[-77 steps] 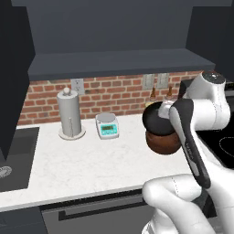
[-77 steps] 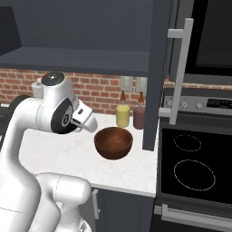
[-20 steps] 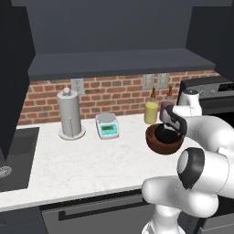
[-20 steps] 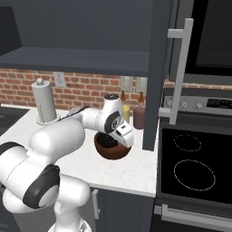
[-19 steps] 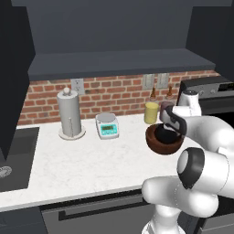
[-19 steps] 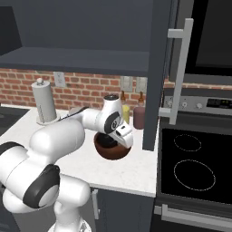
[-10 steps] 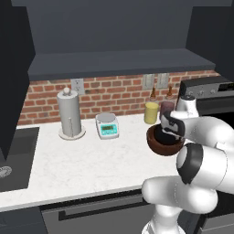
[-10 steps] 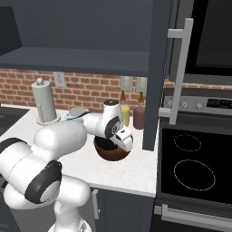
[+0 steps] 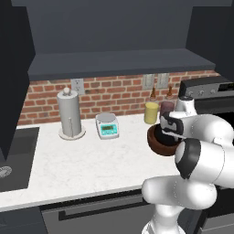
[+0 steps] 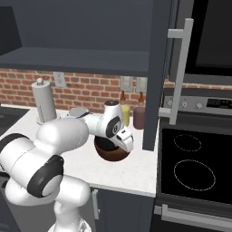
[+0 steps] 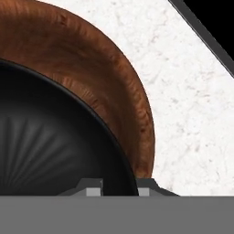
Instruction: Pick up the bowls on the counter and stack them on top of one another in the open cabinet. Place the smaller bowl on top of the larger bowl.
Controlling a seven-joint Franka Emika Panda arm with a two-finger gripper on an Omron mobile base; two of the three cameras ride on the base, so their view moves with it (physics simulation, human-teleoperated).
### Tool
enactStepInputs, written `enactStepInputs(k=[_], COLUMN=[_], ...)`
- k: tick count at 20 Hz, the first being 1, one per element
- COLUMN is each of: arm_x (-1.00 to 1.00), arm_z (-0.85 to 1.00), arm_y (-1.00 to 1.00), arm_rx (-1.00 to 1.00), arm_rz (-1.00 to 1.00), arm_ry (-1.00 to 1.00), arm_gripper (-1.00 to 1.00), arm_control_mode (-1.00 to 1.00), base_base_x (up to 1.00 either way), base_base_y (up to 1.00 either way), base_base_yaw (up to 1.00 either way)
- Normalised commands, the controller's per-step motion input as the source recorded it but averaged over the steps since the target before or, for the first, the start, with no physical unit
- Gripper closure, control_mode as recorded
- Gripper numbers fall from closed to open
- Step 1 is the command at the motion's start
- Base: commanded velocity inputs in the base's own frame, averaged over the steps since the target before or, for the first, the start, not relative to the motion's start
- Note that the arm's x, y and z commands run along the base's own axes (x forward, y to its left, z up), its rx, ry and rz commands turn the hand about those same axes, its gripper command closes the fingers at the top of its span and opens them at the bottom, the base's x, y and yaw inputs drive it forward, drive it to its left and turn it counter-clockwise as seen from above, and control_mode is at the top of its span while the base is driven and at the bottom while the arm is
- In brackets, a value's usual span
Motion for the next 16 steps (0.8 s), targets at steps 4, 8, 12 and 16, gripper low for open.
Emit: enactStepInputs(k=[4,8,12,16], arm_x=[0.00,0.00,0.00,0.00], arm_z=[0.00,0.00,0.00,0.00], arm_y=[0.00,0.00,0.00,0.00], arm_rx=[0.00,0.00,0.00,0.00], arm_rz=[0.00,0.00,0.00,0.00], arm_ry=[0.02,0.01,0.00,0.00], arm_gripper=[1.00,-1.00,-1.00,-1.00], arm_control_mode=[-1.00,-1.00,-1.00,-1.00], base_base_x=[0.00,0.00,0.00,0.00], base_base_y=[0.00,0.00,0.00,0.00], base_base_yaw=[0.00,0.00,0.00,0.00])
